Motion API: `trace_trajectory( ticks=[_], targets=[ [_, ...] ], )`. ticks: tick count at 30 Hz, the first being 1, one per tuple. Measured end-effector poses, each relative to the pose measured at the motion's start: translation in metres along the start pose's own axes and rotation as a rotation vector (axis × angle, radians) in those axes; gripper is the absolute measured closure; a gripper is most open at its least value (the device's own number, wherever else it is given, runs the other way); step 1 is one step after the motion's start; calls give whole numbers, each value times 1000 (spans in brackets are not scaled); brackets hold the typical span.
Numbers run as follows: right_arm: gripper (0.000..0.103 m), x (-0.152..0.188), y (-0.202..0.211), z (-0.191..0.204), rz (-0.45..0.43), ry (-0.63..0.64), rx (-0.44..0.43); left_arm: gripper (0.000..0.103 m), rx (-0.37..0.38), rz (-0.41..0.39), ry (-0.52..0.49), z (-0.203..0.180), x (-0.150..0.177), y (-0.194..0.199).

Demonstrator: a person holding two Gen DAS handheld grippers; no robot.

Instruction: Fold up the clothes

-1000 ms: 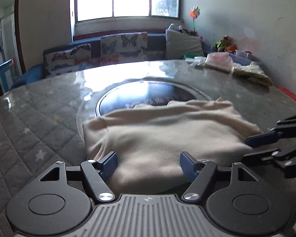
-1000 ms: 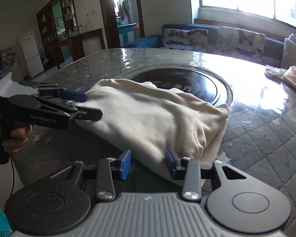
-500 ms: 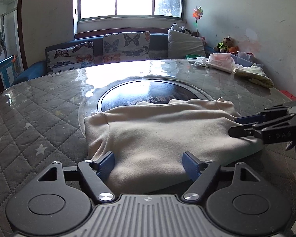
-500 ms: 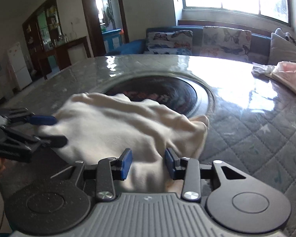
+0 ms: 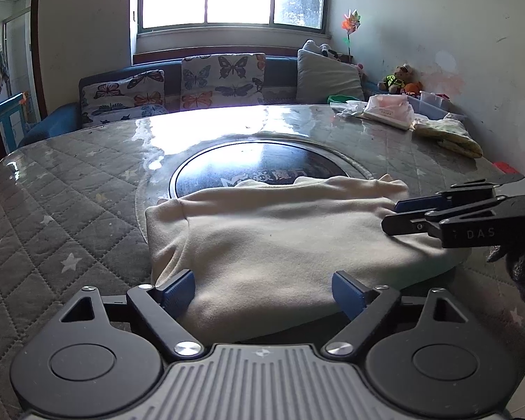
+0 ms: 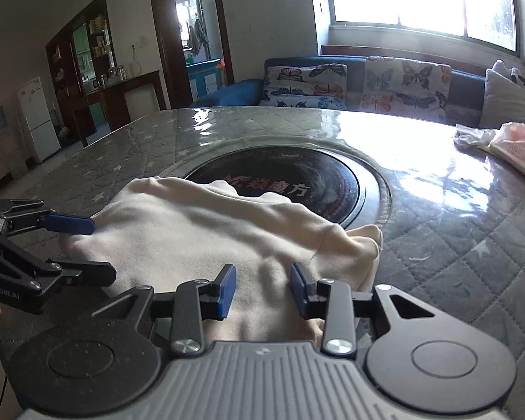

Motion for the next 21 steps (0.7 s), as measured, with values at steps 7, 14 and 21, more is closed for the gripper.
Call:
trace_trajectory(
  ticks=[7, 14, 21],
  targets=[
    [64, -3, -8, 10, -7, 48, -18, 5, -24, -32, 34, 5, -13, 8],
    [52, 6, -12, 16, -10, 70, -24, 0, -68, -47, 71, 19, -20, 10],
    [40, 6, -14, 20, -27, 78, -25, 0, -99, -32, 96, 26, -22, 4]
  ],
)
Point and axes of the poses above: each gripper's, at about its wrist camera, not at the fingertips, and y roughly against the way its jaws point, z to its left, x to its underside, the point moved 10 cm from there along -y, roughly the way its jaws point, and after that the axes turned 6 degrees about y, right-handed, at the moved point
